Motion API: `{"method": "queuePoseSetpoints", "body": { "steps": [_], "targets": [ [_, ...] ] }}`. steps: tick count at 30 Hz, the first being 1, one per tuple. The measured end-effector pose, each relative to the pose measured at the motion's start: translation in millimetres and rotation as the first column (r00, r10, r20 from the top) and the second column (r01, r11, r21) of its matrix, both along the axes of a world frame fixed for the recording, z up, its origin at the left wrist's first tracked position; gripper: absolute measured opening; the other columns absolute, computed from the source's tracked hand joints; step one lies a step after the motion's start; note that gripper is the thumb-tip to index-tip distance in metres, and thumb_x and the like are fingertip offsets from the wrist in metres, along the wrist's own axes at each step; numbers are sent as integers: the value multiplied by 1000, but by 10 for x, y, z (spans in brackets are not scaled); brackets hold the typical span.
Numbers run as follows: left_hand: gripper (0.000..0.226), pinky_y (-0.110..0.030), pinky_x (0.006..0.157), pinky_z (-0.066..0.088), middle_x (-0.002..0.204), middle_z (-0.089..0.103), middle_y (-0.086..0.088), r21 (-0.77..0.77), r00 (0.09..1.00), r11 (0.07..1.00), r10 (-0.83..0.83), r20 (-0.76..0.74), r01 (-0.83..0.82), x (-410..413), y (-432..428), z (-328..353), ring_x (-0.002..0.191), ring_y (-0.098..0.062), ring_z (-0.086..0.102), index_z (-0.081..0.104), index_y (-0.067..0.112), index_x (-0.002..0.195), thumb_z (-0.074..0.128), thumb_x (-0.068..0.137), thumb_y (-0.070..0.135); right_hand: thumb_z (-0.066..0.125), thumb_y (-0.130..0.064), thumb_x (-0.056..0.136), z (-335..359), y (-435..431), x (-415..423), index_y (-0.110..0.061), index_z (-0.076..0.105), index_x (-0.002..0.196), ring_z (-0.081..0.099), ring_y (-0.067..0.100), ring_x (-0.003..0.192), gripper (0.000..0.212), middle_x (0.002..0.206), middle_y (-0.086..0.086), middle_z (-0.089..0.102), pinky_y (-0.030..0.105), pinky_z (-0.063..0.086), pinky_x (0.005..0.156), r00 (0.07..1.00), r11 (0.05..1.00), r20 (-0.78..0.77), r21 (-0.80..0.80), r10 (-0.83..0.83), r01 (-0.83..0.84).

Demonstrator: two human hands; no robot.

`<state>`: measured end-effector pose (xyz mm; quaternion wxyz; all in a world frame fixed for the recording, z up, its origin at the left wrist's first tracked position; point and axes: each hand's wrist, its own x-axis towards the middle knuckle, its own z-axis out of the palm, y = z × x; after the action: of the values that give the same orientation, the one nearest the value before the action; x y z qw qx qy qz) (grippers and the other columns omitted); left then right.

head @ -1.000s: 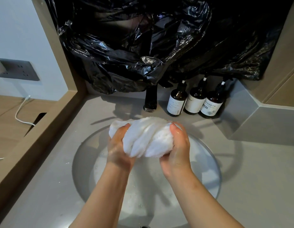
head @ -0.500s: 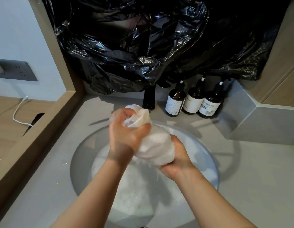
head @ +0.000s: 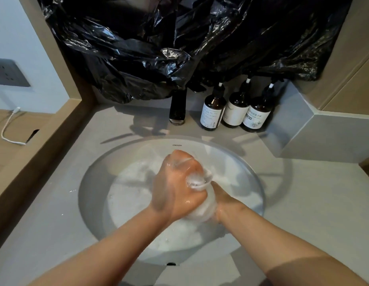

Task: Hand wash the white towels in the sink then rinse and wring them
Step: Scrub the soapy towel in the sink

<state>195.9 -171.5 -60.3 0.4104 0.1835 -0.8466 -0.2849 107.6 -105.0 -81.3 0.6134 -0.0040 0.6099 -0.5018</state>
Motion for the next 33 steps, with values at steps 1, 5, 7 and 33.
{"method": "queuePoseSetpoints", "body": {
  "steps": [1, 5, 7, 33],
  "targets": [
    [17, -36, 54, 52, 84, 52, 5, -68, 999, 997, -27, 41, 29, -6, 14, 19, 77, -25, 58, 53, 26, 75, 47, 59, 26, 49, -19, 91, -28, 22, -34, -16, 57, 80, 57, 17, 74, 14, 73, 2, 57, 23, 48, 71, 998, 1000, -66, -9, 2, -2],
    [27, -32, 38, 47, 78, 53, -2, -280, 984, 952, -83, 154, 125, -16, 0, 70, 72, -27, 55, 44, 27, 82, 41, 56, 34, 32, -6, 102, 44, 85, -129, -18, 45, 72, 54, 5, 55, 34, 63, -5, 55, 12, 44, 42, 986, 992, -155, -92, 66, -81],
    [26, -30, 36, 46, 76, 53, -1, -309, 982, 939, -102, 158, 147, 0, -6, 70, 69, -26, 54, 42, 27, 83, 41, 57, 34, 44, -7, 95, 12, 47, -173, -16, 44, 70, 53, -1, 46, 27, 47, -12, 52, 11, 42, 43, 980, 985, -141, -78, 142, -154],
    [51, -75, 90, 33, 103, 70, -20, 863, 981, -503, -134, -140, 55, 339, -442, -137, 107, -51, 53, 67, 14, 104, 58, 79, 57, 72, -8, 73, 179, -165, -101, -30, 45, 68, 58, -2, 67, 35, 67, -14, 59, 5, 40, 65, 225, 831, -803, -552, -552, 68]
  ]
}}
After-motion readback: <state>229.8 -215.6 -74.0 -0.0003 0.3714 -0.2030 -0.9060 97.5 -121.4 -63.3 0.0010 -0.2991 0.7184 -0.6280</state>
